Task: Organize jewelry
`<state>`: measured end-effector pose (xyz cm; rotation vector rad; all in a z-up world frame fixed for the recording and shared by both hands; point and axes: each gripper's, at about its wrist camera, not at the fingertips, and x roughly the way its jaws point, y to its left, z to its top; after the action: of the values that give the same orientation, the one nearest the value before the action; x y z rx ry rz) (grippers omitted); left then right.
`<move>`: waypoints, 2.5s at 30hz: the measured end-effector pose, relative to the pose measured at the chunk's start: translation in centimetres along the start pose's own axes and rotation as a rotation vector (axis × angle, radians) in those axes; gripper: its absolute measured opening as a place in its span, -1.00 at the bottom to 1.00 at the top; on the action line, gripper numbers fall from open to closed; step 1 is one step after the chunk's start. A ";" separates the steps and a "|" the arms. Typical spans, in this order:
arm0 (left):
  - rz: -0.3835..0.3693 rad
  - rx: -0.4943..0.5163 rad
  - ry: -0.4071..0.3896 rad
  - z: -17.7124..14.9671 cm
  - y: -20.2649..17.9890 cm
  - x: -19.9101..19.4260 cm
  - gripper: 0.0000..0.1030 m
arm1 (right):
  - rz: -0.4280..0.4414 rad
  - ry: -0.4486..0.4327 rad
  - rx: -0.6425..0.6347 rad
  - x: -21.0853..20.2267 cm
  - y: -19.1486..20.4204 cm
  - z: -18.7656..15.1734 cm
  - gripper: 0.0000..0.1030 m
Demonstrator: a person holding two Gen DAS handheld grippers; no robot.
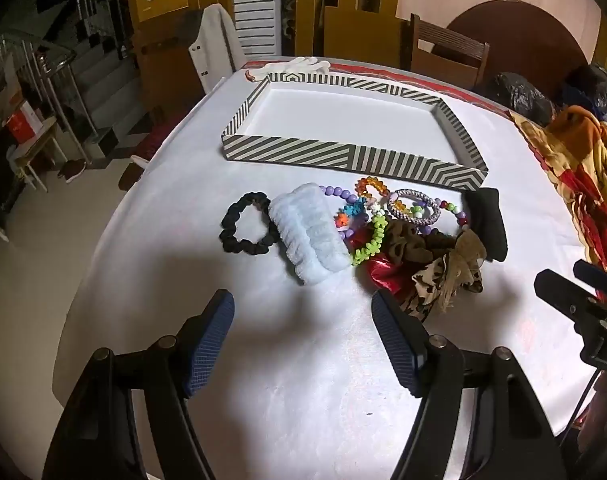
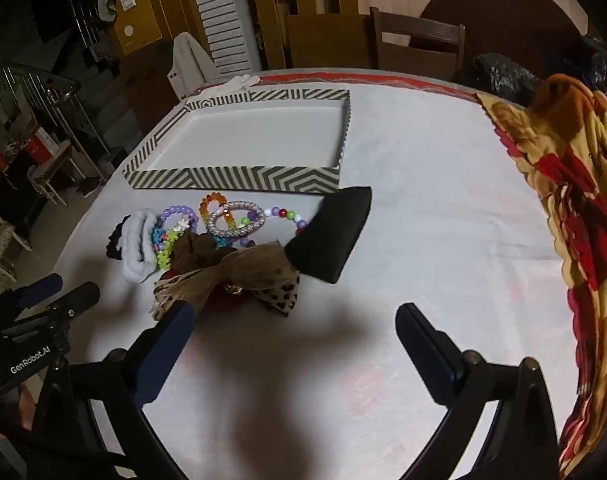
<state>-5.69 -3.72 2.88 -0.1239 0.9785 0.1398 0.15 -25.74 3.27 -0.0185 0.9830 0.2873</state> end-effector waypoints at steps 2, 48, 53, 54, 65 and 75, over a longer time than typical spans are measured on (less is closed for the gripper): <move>-0.006 -0.010 -0.005 0.0 0.1 -0.1 0.14 | 0.007 0.001 0.004 0.0 -0.4 0.0 0.99; -0.196 -0.067 0.081 3.3 3.1 2.6 0.18 | 0.124 0.065 0.024 3.4 0.2 0.2 0.88; -0.180 -0.066 0.110 4.2 2.8 3.9 0.18 | 0.180 0.079 0.044 4.8 1.2 0.7 0.87; -0.177 -0.061 0.114 4.5 2.7 4.3 0.18 | 0.176 0.083 0.032 5.2 1.5 0.8 0.87; -0.131 -0.046 0.155 6.3 2.3 7.2 0.17 | 0.163 0.177 0.049 9.1 2.5 1.6 0.87; -0.187 -0.018 0.211 6.4 2.2 9.1 -0.60 | 0.232 0.181 0.068 10.7 3.0 1.2 -0.08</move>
<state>4.14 0.06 -1.22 -0.2495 1.1701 -0.0372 5.95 -20.23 -4.53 0.1349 1.1767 0.4712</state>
